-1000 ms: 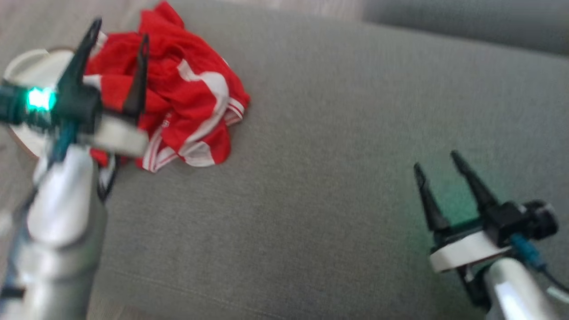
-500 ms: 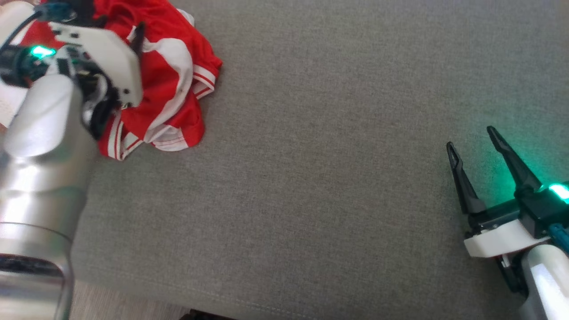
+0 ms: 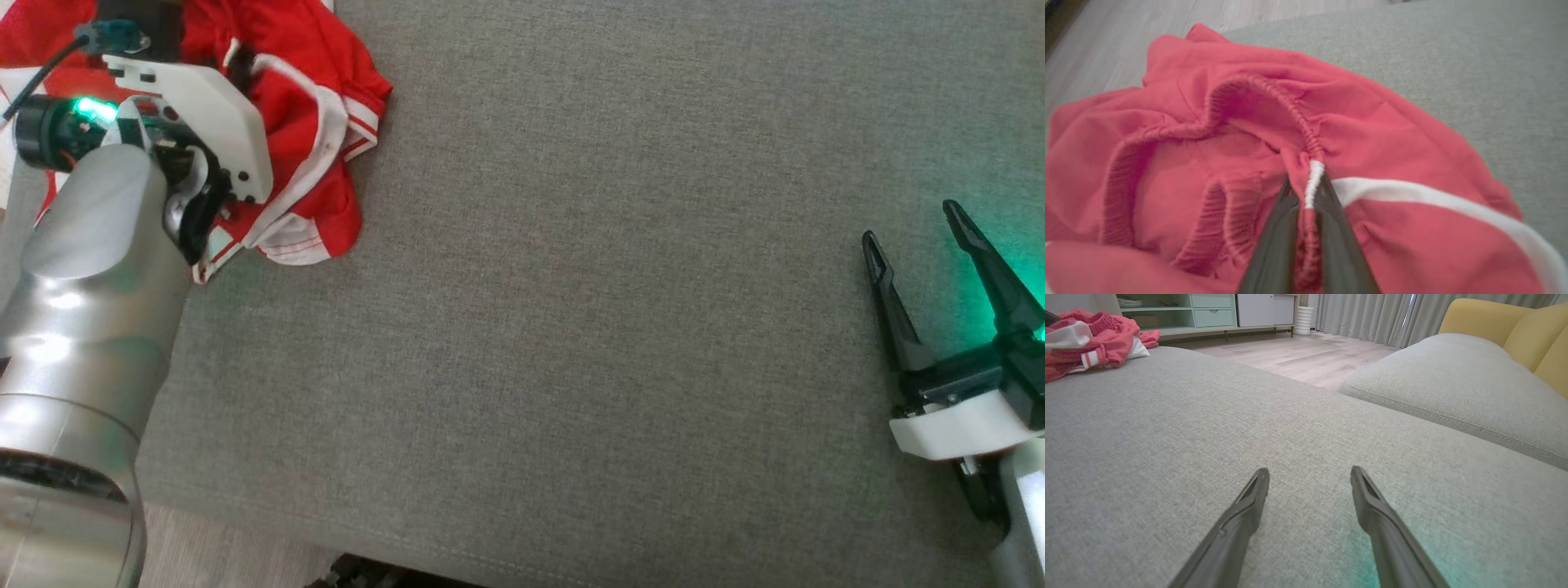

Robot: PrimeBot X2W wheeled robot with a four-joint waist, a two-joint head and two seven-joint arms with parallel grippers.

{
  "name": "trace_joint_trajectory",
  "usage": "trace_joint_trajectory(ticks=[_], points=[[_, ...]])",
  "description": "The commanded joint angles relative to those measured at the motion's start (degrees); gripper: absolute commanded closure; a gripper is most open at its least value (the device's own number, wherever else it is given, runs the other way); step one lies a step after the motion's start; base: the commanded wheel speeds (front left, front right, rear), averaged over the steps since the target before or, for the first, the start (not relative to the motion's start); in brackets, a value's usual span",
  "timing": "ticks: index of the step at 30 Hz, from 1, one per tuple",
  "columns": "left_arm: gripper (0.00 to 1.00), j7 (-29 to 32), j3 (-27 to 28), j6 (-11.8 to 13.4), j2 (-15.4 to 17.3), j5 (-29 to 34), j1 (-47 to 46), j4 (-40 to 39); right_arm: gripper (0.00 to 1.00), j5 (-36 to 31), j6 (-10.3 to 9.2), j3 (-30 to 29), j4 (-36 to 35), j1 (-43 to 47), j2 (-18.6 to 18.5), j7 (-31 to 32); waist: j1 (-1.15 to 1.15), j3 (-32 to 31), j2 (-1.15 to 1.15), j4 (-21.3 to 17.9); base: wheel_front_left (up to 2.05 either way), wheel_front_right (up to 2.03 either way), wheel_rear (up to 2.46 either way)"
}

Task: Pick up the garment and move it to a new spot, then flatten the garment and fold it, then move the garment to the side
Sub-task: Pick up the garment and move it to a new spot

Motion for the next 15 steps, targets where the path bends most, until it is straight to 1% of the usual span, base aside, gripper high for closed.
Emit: trace_joint_trajectory(ticks=[1, 3, 6, 11, 15], points=[[1.0, -2.2, -0.9, 0.1, 3.7, -1.6, -2.6, -2.5, 0.0, 0.0, 0.43, 1.9, 0.4, -0.6, 0.1, -0.3, 0.0, -0.6, 0.0, -0.2, 0.0, 0.0, 0.0], [1.0, -3.4, -3.1, 0.1, 4.9, -2.8, -2.9, -3.4, 0.0, 0.0, 0.43, 2.5, 1.0, -1.0, 0.8, -0.3, 0.0, -2.0, 0.0, -0.6, 0.0, 0.0, 0.0], [1.0, -4.7, -4.7, 0.1, 6.3, -4.4, -3.4, -4.3, 0.0, 0.2, 0.43, 3.1, 1.6, -1.3, 1.8, -0.3, 0.0, -3.9, 0.0, -1.2, 0.0, 0.0, 0.0], [1.0, -7.5, -8.8, 0.1, 9.7, -6.4, -5.9, -7.0, 0.0, 0.7, 0.43, 4.1, 3.2, -1.6, 4.7, -0.3, 0.0, -10.4, 0.0, -3.3, 0.0, 0.0, 0.0], [1.0, -8.3, -12.5, 0.1, 12.1, -7.4, -8.5, -10.6, 0.0, 1.3, 0.43, 4.4, 4.2, -1.1, 7.5, -0.3, 0.0, -15.9, 0.0, -5.6, 0.0, 0.0, 0.0]])
